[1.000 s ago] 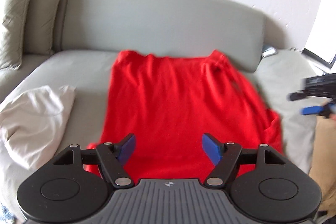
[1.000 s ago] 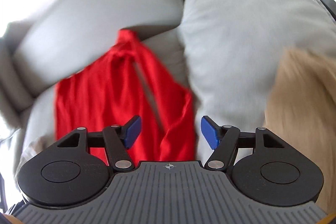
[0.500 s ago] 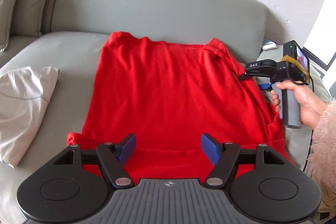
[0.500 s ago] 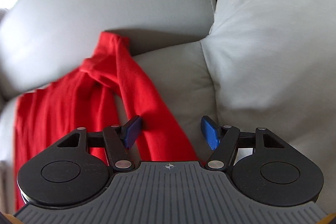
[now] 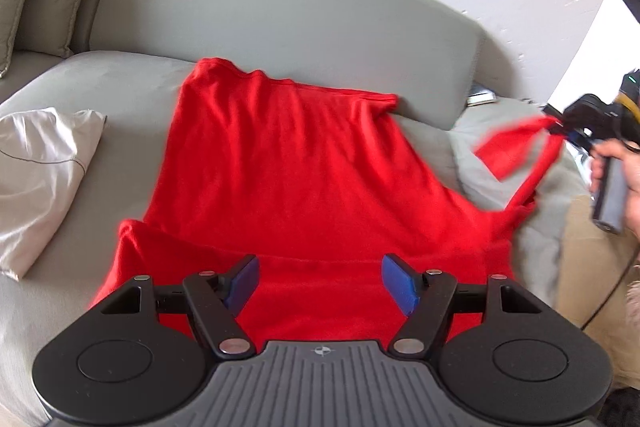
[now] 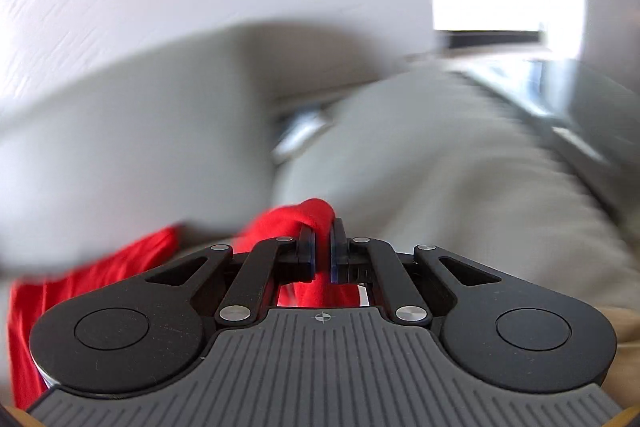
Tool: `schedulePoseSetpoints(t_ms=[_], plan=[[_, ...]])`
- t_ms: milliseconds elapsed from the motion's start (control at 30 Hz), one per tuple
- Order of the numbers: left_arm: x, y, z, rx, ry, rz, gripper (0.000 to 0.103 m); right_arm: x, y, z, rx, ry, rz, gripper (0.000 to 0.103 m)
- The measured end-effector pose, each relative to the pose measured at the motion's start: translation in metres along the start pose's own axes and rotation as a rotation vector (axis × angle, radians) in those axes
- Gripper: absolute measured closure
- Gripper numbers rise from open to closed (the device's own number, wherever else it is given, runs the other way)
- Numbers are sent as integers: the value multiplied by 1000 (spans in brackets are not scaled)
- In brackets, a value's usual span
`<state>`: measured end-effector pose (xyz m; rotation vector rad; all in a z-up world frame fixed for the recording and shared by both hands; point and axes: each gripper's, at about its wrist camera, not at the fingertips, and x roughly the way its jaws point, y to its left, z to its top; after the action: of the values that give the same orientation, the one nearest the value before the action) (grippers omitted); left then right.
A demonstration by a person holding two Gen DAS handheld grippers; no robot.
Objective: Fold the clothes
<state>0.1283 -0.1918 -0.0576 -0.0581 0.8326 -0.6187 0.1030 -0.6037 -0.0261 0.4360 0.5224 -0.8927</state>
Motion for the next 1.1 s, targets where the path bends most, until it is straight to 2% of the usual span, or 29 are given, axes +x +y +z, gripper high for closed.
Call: schedulePoseSetpoints(t_ms=[100, 167, 200, 267, 333, 400, 433, 467, 533, 567, 600, 633, 667, 767, 833, 900, 967, 1033, 1100], plan=[[-17, -8, -8, 13, -9, -20, 35, -28, -43, 12, 50, -3, -91, 97], [-27, -11, -14, 22, -10, -25, 35, -45, -61, 12, 75, 15, -85, 97], [-32, -12, -16, 25, -13, -24, 35, -59, -59, 7, 44, -4, -64, 97], [-40, -14, -21, 27, -18, -17, 35, -91, -45, -7, -71, -73, -27, 97], [-47, -14, -24, 20, -26, -11, 35, -127, -15, -31, -243, -162, 27, 95], [-53, -13, -26, 10, -39, 0, 35, -158, 21, -69, -436, -221, 105, 93], [-57, -11, -27, 5, -46, 8, 35, -172, 39, -93, -531, -223, 154, 86], [-61, -8, -28, 1, -53, 20, 35, -179, 54, -118, -617, -159, 215, 83], [-67, -1, -30, -9, -58, 47, 35, -183, 78, -165, -765, 51, 343, 51], [-69, 4, -31, -13, -56, 60, 35, -183, 83, -182, -788, 149, 400, 49], [-70, 8, -32, -21, -54, 71, 35, -184, 81, -192, -769, 240, 453, 52], [-71, 11, -33, -30, -52, 80, 35, -184, 80, -203, -749, 330, 505, 51], [-71, 15, -33, -39, -49, 84, 35, -183, 77, -204, -728, 371, 529, 49], [-65, 23, -33, -67, -40, 74, 35, -182, 66, -181, -669, 370, 531, 46], [-59, 25, -35, -91, -33, 69, 36, -180, 54, -163, -597, 347, 509, 38], [-55, 23, -39, -111, -21, 63, 36, -176, 41, -144, -515, 318, 480, 37], [-52, 15, -45, -109, 1, 54, 36, -167, 30, -133, -458, 313, 470, 42], [-50, 6, -48, -91, 22, 50, 36, -155, 22, -127, -409, 319, 469, 51], [-53, 0, -47, -69, 9, 53, 36, -140, 17, -122, -344, 339, 475, 57]])
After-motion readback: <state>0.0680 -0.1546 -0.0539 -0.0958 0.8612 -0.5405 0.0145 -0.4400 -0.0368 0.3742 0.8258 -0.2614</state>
